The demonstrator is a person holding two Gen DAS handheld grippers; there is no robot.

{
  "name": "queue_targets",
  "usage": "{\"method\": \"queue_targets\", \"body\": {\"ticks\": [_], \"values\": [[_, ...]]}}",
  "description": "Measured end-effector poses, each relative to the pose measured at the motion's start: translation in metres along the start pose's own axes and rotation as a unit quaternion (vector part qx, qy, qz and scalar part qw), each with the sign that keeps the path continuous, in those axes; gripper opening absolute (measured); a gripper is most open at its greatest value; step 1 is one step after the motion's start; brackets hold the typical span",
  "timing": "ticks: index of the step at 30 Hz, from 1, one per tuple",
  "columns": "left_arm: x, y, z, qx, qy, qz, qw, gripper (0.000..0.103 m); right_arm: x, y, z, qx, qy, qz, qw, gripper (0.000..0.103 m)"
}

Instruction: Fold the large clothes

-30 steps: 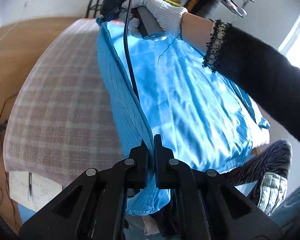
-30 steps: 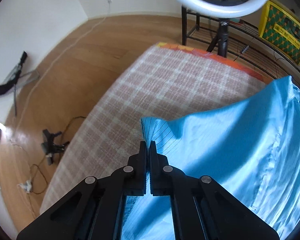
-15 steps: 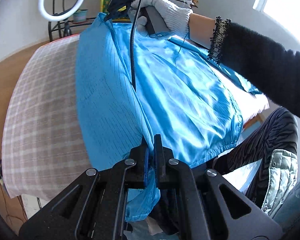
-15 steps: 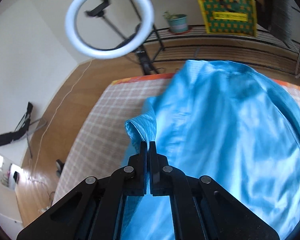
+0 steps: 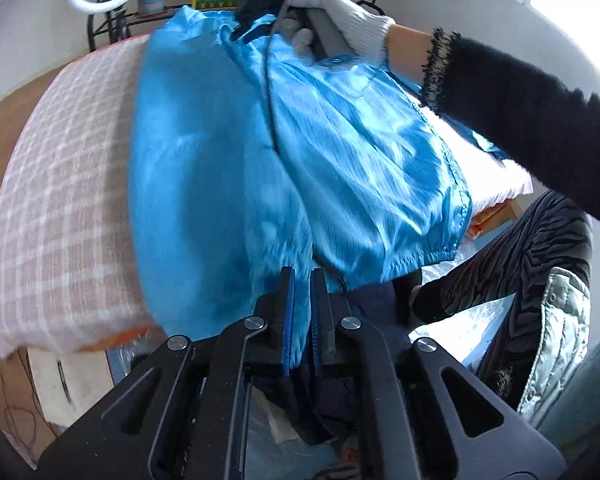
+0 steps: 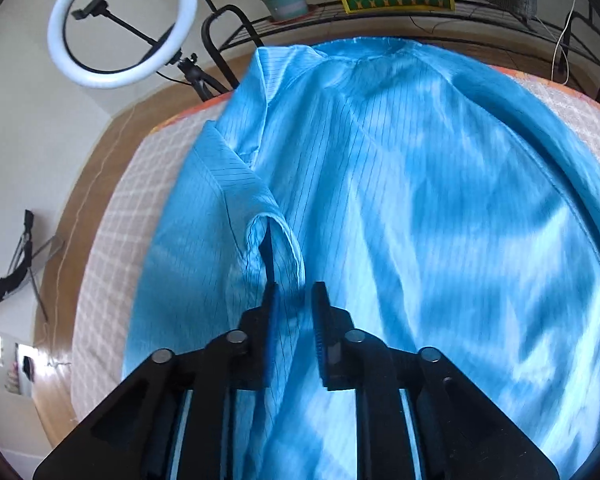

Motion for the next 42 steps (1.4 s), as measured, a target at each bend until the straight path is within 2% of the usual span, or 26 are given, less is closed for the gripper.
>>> {"method": "queue_targets", "body": {"ticks": [2,3,6,8,12,15,17,20,23,25,27,30,32,36,38,39,40,41,42], "values": [[0.006,0.016,-0.013,-0.005,0.021,-0.005,0.9997,0.005,0.0,0.017,-0.004,-0.008,0.009,-0.002,1.0,0.031],[0.009,0.022,-0.017,-0.009,0.028,-0.007,0.9995,0.005,0.002,0.028,-0.006,-0.015,0.015,-0.001,1.0,0.034],[0.028,0.038,-0.03,-0.02,0.065,-0.001,0.9977,0.005,0.002,0.067,-0.018,-0.038,0.035,0.007,0.999,0.035],[0.046,0.038,-0.036,-0.01,0.107,0.001,0.9943,0.005,0.006,0.092,-0.033,-0.042,0.042,0.023,0.998,0.036],[0.089,0.029,-0.038,-0.022,0.199,-0.003,0.9797,0.006,0.024,0.137,-0.092,-0.027,0.065,0.052,0.996,0.041],[0.11,0.013,-0.034,-0.023,0.234,-0.004,0.9721,0.006,0.037,0.15,-0.149,0.002,0.072,0.071,0.995,0.045],[0.119,0.0,-0.029,-0.021,0.239,0.006,0.9708,0.006,0.049,0.144,-0.186,0.025,0.072,0.091,0.993,0.045],[0.124,-0.018,-0.023,-0.016,0.242,0.005,0.9702,0.023,0.068,0.123,-0.219,0.048,0.066,0.112,0.99,0.045],[0.122,-0.032,-0.018,-0.009,0.23,0.018,0.9729,0.025,0.081,0.09,-0.236,0.057,0.072,0.086,0.992,0.045],[0.121,-0.037,-0.016,-0.006,0.228,0.025,0.9734,0.025,0.081,0.072,-0.249,0.067,0.09,0.039,0.993,0.045],[0.121,-0.04,-0.017,-0.003,0.216,0.038,0.9757,0.026,0.075,0.064,-0.263,0.082,0.102,0.008,0.991,0.045],[0.119,-0.043,-0.019,0.001,0.214,0.037,0.9762,0.036,0.059,0.065,-0.279,0.1,0.093,0.007,0.991,0.041],[0.116,-0.047,-0.02,0.005,0.212,0.032,0.9768,0.037,0.051,0.068,-0.287,0.111,0.077,0.026,0.991,0.032],[0.111,-0.055,-0.02,0.016,0.203,0.027,0.9786,0.037,0.059,0.069,-0.298,0.126,0.067,0.068,0.987,0.028],[0.107,-0.057,-0.017,0.015,0.198,0.021,0.9799,0.037,0.065,0.068,-0.301,0.127,0.076,0.074,0.986,0.014],[0.105,-0.058,-0.016,0.015,0.191,0.021,0.9813,0.034,0.067,0.066,-0.303,0.131,0.075,0.079,0.985,0.013],[0.102,-0.058,-0.014,0.013,0.182,0.022,0.9829,0.018,0.068,0.065,-0.303,0.131,0.072,0.083,0.985,0.012],[0.1,-0.058,-0.013,0.013,0.173,0.024,0.9846,0.007,0.068,0.065,-0.303,0.133,0.067,0.091,0.985,0.008],[0.097,-0.058,-0.012,0.013,0.162,0.027,0.9864,0.007,0.068,0.064,-0.303,0.136,0.057,0.104,0.984,0.007]]}}
Point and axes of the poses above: each gripper's, at about its wrist camera, not at the fingertips, and y roughly against the way its jaws point, x to its left, z to its top, the point moved 9 cm from there along -y, roughly the way its jaws point, and after that the axes turned 4 degrees about z, right-handed, at the moved point
